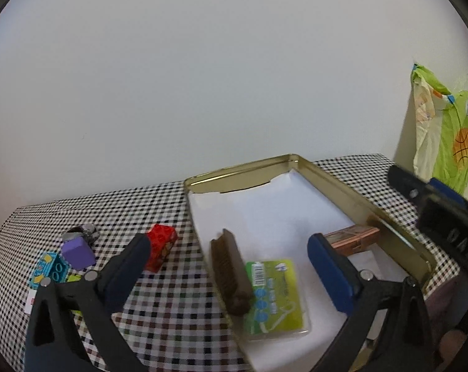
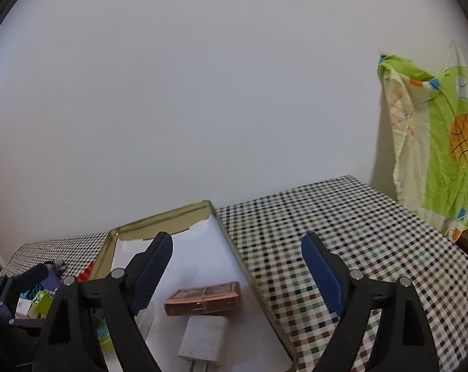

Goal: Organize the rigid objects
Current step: 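Withdraw both grippers from the tin toward the table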

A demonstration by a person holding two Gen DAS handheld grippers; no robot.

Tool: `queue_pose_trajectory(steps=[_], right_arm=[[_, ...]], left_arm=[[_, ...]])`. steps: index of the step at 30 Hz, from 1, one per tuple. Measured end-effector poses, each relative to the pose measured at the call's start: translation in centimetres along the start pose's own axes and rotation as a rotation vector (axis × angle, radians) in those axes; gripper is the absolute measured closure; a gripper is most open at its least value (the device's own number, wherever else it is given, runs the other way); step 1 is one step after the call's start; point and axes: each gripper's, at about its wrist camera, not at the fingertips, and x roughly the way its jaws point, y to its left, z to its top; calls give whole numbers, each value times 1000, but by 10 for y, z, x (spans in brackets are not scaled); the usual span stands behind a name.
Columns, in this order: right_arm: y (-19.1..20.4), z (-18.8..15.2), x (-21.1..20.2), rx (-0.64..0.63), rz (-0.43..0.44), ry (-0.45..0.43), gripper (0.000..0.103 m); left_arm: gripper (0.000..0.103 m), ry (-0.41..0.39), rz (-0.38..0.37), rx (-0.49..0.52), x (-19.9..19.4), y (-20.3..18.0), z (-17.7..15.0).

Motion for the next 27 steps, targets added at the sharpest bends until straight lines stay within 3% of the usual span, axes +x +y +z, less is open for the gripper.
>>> queue_pose_trajectory(steps=[5,9,11,13,18,27], right_arm=[[8,-2,-8,-21,-43,-64,16],[18,-4,-27,-35,-142,-186,15],[21,-5,-34,-23,-165,-229,6],[25,-7,-38,-7,-175,-255,6],[43,-11,-24,-43,-181,-199,6],[70,-21,-25,-92,-151,-156,6]], left_arm=[[1,-29,50,-20,-6,17,-3],[1,-52,86,-27,-10,32,-8],[1,-58,97,-34,-10,40,-10],[1,-58,105,-42,-11,48,-12],[1,-43,126,-5,-11,58,-21],[1,-23,138,-54,-23,103,-32]])
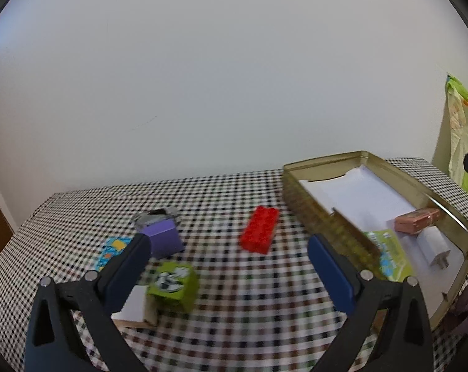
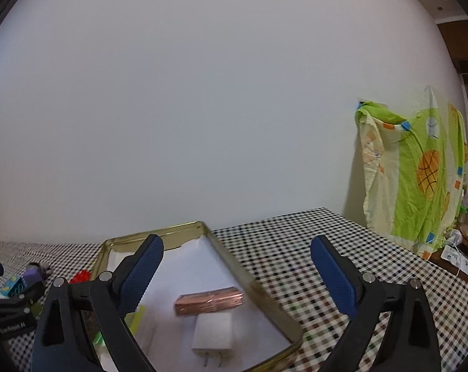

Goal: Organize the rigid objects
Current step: 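Withdraw both grippers from the tin toward the table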

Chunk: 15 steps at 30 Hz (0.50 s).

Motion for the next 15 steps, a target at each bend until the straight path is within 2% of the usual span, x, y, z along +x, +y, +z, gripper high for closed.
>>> queue_pose_trajectory(steps=[4,15], right_arm=[[13,-3,-10,-30,20,2,6],[48,-10,-29,0,145,56,6]], left_arm=[[1,25,11,-19,1,17,-3],[1,117,11,-81,11,80,-15]])
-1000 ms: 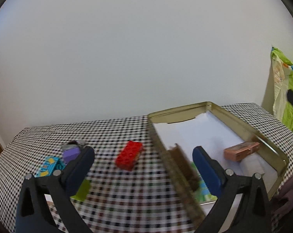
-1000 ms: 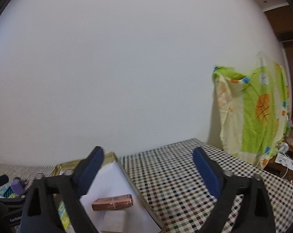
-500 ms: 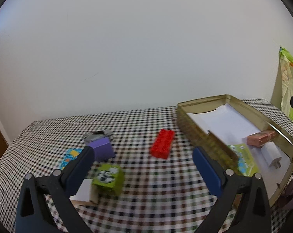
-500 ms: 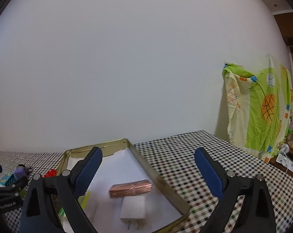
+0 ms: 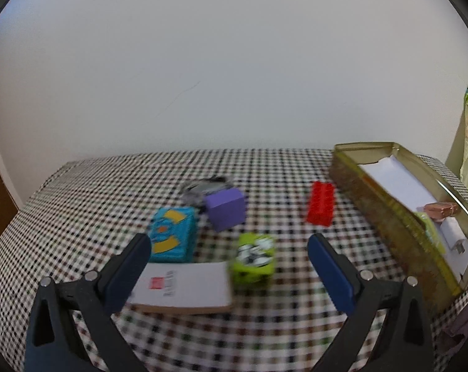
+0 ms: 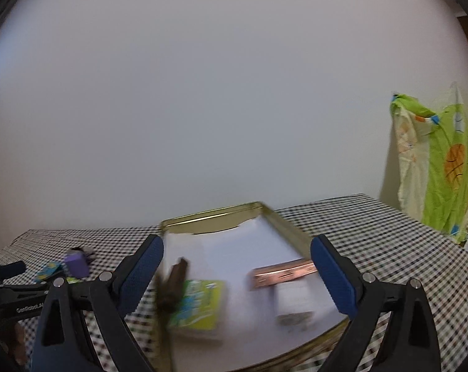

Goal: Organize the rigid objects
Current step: 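Withdraw both grippers from the tin toward the table, then grasp the white box with the left gripper while the right grasps the lime-green block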

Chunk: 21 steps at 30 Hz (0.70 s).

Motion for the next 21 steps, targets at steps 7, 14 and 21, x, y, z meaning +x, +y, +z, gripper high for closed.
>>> queue_pose_trajectory(steps=[7,14,21], right_arm=[[36,-5,-3,5,109,37,6],[69,-10,-2,9,212,97,5],[87,-15,-1,-18,277,151,5]], left_arm=[[5,126,-46,-98,22,43,-7],[6,205,-35,-120,36,48,-10],[3,217,-35,-92,39,43,-10]])
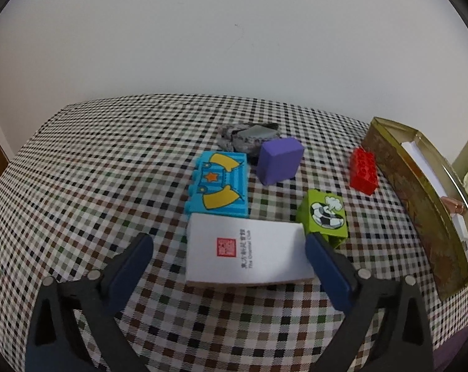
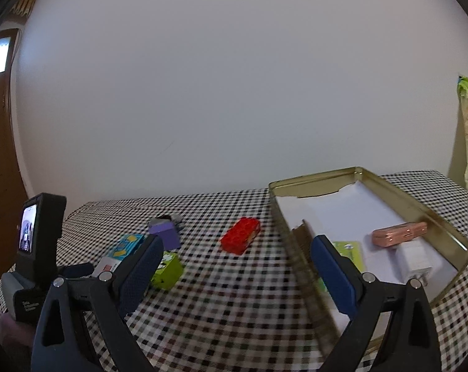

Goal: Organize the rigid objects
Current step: 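Grasp the white box with the left gripper while the right grasps the lime-green block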

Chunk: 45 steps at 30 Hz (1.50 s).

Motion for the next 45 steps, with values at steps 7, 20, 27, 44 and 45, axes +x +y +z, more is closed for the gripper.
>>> queue_pose_trajectory(steps=[7,20,27,44,45], right_arm=[[3,-3,-2,1,8,17,5],[9,-4,10,7,43,87,5],[36,-7,43,-37,115,206,5],[89,-18,121,-172,126,453,38],[88,-19,122,-169,158,464,39]], left_arm=[[30,67,-54,-5,11,2,-1],[78,23,-49,-69,5,12,0],[79,-75,-57,-83,-9,18,3],[79,-78,-33,-200,-16,49,3],[79,-82,-34,-206,-17,50,3]])
